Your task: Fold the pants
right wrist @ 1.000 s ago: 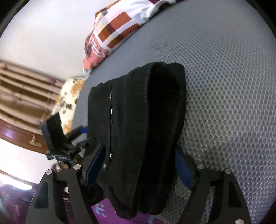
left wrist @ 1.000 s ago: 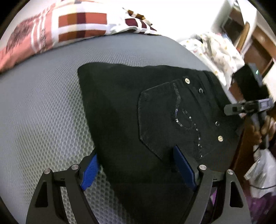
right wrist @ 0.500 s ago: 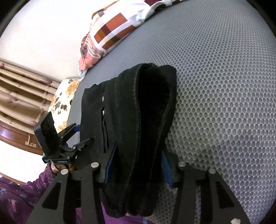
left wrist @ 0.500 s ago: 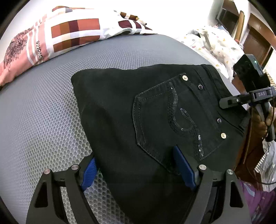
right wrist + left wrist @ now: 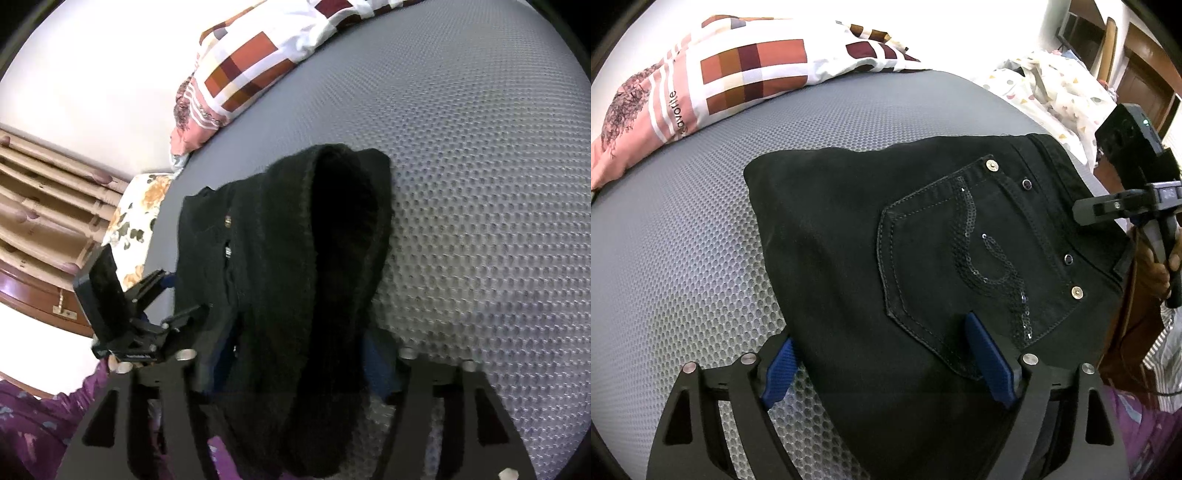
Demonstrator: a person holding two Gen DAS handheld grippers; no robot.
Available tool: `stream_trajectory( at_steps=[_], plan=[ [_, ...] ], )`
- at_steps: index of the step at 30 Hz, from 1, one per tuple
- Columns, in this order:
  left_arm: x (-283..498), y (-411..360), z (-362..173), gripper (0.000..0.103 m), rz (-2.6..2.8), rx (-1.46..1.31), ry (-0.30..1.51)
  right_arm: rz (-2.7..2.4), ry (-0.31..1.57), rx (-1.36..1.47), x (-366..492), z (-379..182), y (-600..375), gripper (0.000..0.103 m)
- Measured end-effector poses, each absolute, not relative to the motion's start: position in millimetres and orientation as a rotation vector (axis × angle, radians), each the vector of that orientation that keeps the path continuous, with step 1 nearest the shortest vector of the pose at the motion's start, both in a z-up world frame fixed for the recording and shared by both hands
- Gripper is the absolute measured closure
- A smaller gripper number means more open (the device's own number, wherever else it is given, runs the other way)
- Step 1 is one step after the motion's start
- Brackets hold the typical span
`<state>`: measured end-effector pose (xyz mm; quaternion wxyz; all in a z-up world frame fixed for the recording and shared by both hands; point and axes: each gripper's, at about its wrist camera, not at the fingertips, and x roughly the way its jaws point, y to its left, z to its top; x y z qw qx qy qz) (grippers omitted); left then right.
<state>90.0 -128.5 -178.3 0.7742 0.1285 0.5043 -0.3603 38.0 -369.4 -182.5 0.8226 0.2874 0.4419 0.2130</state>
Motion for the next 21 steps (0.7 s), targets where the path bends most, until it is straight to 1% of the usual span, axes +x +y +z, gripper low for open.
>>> stream_trajectory(
  at_steps=[1,3,5,6,7,10,21],
  plan=[
    [91,-129,-179,0.016,-0.781,0.278,1.096,0.451,0.938,0.593,39,-181,-365,0.027],
    [93,-129,-180,0.013,-0.780,0.277,1.101,0.444,0.940,0.543,39,-179,-359,0.027],
    [93,-129,-180,0.013,-0.782,0.279,1.098,0.439,0.939,0.501,39,-178,-356,0.031],
    [92,-130,-180,0.013,-0.781,0.284,1.091,0.423,0.942,0.478,39,-178,-355,0.041],
    [91,-130,-180,0.013,-0.781,0.294,1.080,0.413,0.948,0.465,39,-179,-356,0.055],
    [87,-133,-178,0.015,-0.777,0.319,1.060,0.432,0.941,0.485,40,-182,-360,0.058],
    [83,-136,-177,0.016,-0.755,0.344,1.055,0.475,0.902,0.544,39,-192,-373,0.058]
  ],
)
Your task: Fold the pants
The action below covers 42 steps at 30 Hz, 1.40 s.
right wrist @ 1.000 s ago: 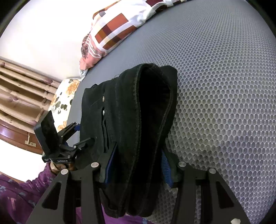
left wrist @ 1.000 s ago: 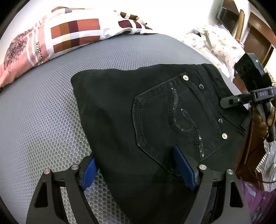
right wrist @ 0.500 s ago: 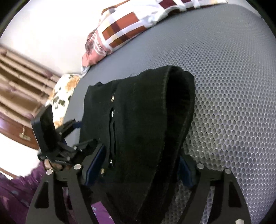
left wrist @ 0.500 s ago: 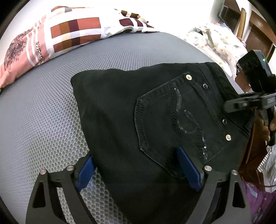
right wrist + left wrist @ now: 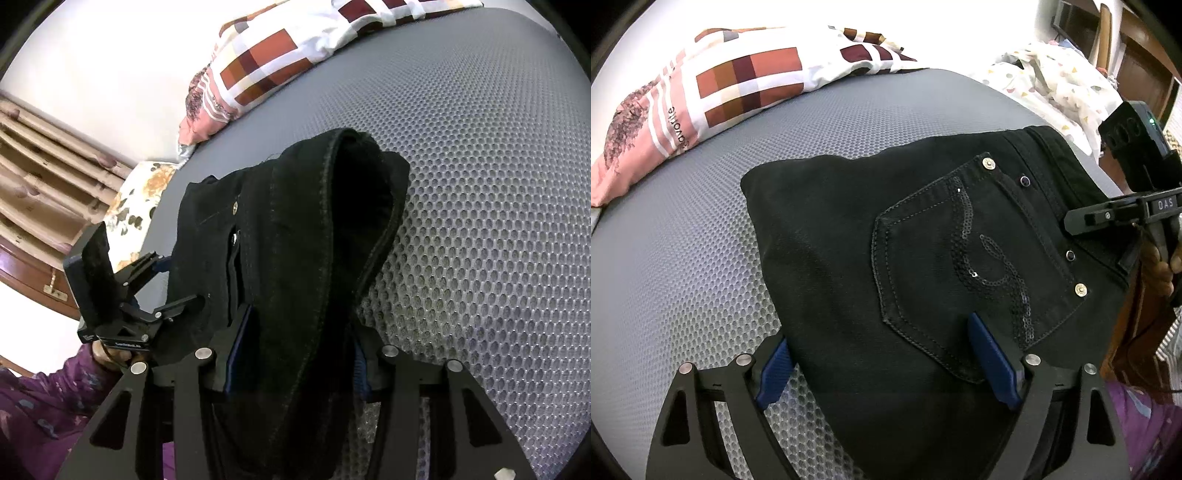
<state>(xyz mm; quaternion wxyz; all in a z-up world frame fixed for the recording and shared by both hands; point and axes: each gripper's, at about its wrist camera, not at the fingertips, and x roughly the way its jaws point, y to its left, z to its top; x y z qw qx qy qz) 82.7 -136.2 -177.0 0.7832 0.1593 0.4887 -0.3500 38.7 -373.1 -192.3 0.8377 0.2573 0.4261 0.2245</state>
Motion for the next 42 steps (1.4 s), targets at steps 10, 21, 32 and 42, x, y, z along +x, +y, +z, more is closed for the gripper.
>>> stream_trajectory(
  at_steps=[10,21,32,42],
  plan=[
    [77,-137,-171,0.030,-0.736,0.356,1.030,0.459,0.877,0.539,34,-189,-370,0.062],
    [68,-128,-166,0.039,-0.703,0.366,1.038,0.485,0.869,0.646,22,-196,-363,0.067],
    [79,-122,-178,0.024,-0.739,0.272,1.127,0.468,0.906,0.612,42,-190,-357,0.053],
    [65,-117,-166,0.056,-0.677,0.255,1.041,0.431,0.889,0.613,36,-190,-348,0.067]
  ],
)
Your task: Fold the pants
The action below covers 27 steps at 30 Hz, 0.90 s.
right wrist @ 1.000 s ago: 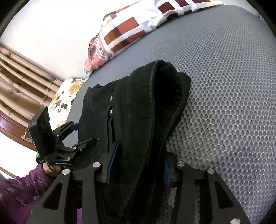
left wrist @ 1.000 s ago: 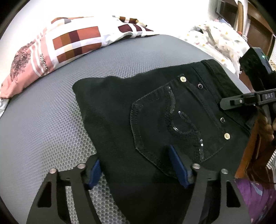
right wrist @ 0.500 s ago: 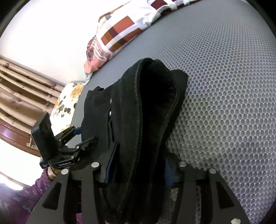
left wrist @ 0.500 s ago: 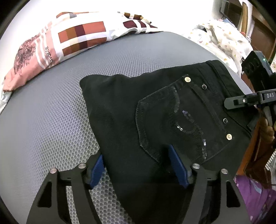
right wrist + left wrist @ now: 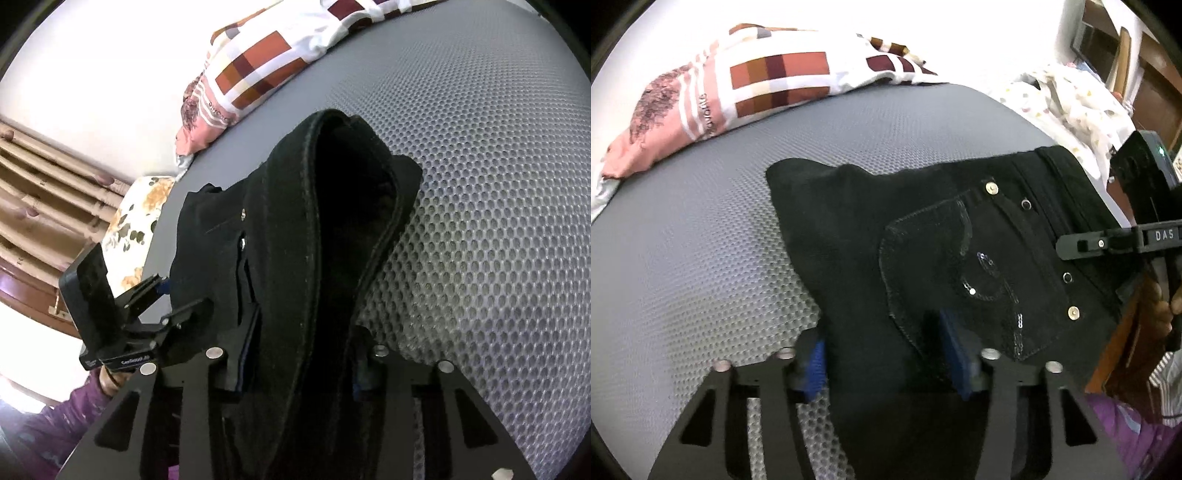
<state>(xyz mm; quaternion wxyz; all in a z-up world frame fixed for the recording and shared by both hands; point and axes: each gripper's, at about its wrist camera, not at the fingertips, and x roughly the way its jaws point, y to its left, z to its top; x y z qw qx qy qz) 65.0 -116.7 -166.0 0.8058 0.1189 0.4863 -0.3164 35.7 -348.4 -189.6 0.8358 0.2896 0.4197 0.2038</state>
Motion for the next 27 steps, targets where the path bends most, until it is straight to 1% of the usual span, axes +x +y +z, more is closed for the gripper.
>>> stream_trajectory(
  at_steps=[1,3,5,10,13,14,15,16,18,19,20,21,22,25,27],
  plan=[
    [64,-115,-164,0.058,-0.674,0.253,1.037,0.429,0.884,0.617,33,-189,-348,0.068],
    [62,-112,-158,0.067,-0.672,0.250,1.026,0.433,0.875,0.639,29,-189,-347,0.068],
    [59,-109,-152,0.071,-0.676,0.257,1.012,0.446,0.860,0.672,24,-189,-345,0.070],
    [54,-98,-147,0.073,-0.665,0.267,1.008,0.471,0.849,0.736,18,-193,-336,0.071],
    [58,-88,-151,0.073,-0.660,0.233,1.040,0.461,0.854,0.719,18,-194,-330,0.071],
    [60,-85,-151,0.072,-0.665,0.219,1.051,0.457,0.858,0.713,18,-193,-328,0.071],
    [62,-81,-152,0.066,-0.663,0.207,1.062,0.454,0.862,0.705,18,-193,-327,0.071],
    [63,-79,-153,0.066,-0.667,0.199,1.071,0.451,0.869,0.698,19,-192,-326,0.071],
    [66,-74,-156,0.059,-0.674,0.182,1.094,0.434,0.887,0.686,23,-191,-325,0.070],
    [68,-72,-159,0.057,-0.685,0.165,1.116,0.431,0.893,0.690,26,-191,-325,0.067],
    [69,-70,-161,0.051,-0.697,0.158,1.132,0.428,0.898,0.689,27,-192,-324,0.065],
    [72,-68,-165,0.046,-0.708,0.143,1.150,0.412,0.909,0.679,27,-193,-324,0.061],
    [73,-65,-167,0.045,-0.716,0.123,1.161,0.405,0.915,0.677,30,-194,-325,0.057],
    [84,-55,-179,0.044,-0.783,-0.007,1.232,0.420,0.906,0.709,30,-197,-328,0.056],
    [86,-54,-180,0.044,-0.818,-0.028,1.227,0.430,0.906,0.706,31,-198,-328,0.056]
  ],
)
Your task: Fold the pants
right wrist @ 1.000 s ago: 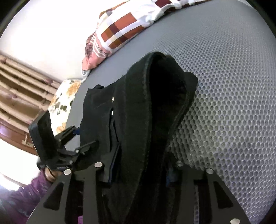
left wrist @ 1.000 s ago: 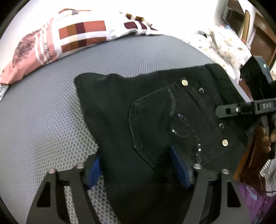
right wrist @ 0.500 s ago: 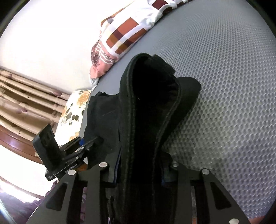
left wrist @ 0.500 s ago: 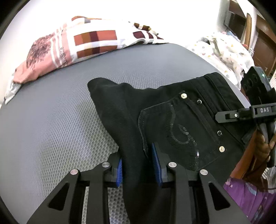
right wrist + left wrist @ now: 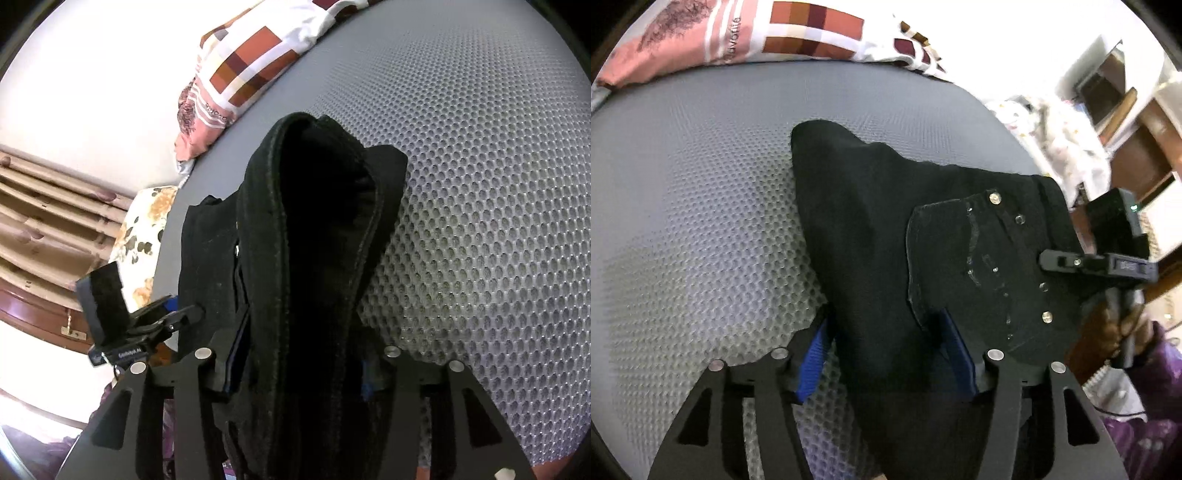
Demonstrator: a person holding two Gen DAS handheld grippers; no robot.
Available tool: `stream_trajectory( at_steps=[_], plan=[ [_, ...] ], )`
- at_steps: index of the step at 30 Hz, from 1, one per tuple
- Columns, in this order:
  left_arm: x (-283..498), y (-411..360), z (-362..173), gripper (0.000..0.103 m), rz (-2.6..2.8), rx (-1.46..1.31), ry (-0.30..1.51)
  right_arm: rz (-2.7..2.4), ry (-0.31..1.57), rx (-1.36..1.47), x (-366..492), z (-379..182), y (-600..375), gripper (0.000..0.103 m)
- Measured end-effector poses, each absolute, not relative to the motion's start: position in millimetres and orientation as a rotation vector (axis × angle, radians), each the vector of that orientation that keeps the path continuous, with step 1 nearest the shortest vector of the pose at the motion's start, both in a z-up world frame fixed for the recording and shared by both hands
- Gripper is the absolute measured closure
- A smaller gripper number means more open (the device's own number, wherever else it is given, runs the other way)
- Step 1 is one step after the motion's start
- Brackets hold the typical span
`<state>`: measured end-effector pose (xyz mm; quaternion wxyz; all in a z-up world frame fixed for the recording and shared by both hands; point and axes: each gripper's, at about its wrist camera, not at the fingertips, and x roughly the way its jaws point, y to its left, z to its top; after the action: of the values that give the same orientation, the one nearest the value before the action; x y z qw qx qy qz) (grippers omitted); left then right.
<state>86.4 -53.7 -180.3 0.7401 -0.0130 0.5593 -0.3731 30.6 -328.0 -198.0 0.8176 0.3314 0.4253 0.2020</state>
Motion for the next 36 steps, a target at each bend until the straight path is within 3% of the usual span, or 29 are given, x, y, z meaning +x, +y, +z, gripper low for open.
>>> stream_trajectory(
  at_steps=[2,6,7,9,12,36],
  plan=[
    [88,-64,-180,0.042,-0.848,-0.003,1.240,0.440,0.911,0.703,30,-199,-329,0.056],
    [79,-77,-178,0.043,-0.861,-0.022,1.219,0.455,0.910,0.701,33,-197,-321,0.068],
    [77,-76,-175,0.046,-0.863,-0.038,1.206,0.459,0.902,0.708,32,-196,-321,0.070],
    [74,-73,-168,0.060,-0.856,-0.054,1.182,0.471,0.890,0.733,29,-195,-322,0.071],
    [71,-69,-164,0.068,-0.834,-0.018,1.167,0.488,0.875,0.787,26,-195,-323,0.071],
    [76,5,-128,0.074,-0.638,-0.003,1.040,0.602,0.882,0.859,63,-176,-255,0.073]
  ],
)
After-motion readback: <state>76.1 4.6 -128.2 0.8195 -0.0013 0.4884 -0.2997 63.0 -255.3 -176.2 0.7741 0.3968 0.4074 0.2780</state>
